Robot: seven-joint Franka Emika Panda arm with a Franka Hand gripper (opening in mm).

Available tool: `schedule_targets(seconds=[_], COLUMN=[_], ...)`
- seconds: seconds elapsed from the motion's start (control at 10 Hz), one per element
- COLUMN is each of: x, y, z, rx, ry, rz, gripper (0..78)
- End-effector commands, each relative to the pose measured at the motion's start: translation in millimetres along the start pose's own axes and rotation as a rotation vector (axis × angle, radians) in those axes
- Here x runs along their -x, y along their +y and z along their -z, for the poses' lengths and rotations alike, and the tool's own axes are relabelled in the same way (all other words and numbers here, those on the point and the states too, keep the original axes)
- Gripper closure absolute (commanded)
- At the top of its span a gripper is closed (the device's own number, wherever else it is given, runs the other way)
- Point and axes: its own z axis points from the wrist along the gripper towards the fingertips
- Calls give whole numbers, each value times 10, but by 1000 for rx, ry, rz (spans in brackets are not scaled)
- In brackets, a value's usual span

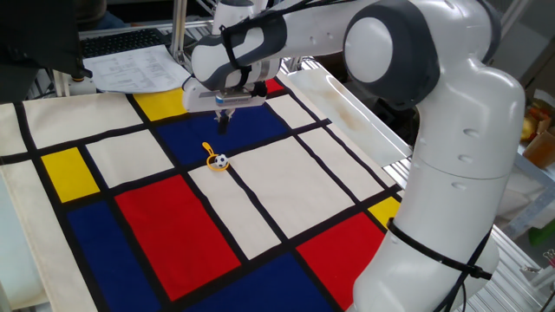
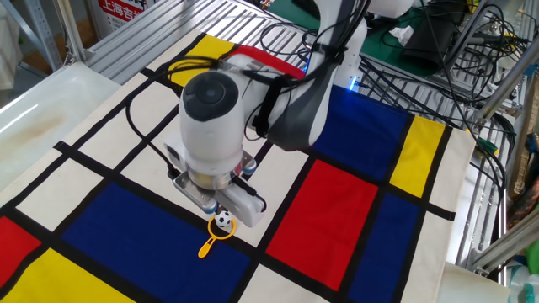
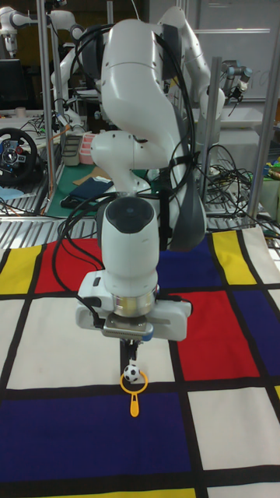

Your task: Remove the bubble ring from the ball

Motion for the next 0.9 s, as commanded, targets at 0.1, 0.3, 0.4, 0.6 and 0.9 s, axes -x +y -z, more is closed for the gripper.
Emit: schedule_targets(seconds=[0.1,0.3,0.4,0.6,0.9], x=[61,74,74,81,84], y=[22,32,32,37,39], z=[-149,-226,-228,-278,-299], rx=[4,4,4,4,5], ry=[-13,-14,-14,-14,-14], rz=[9,12,12,14,14], gripper=[776,776,776,776,776])
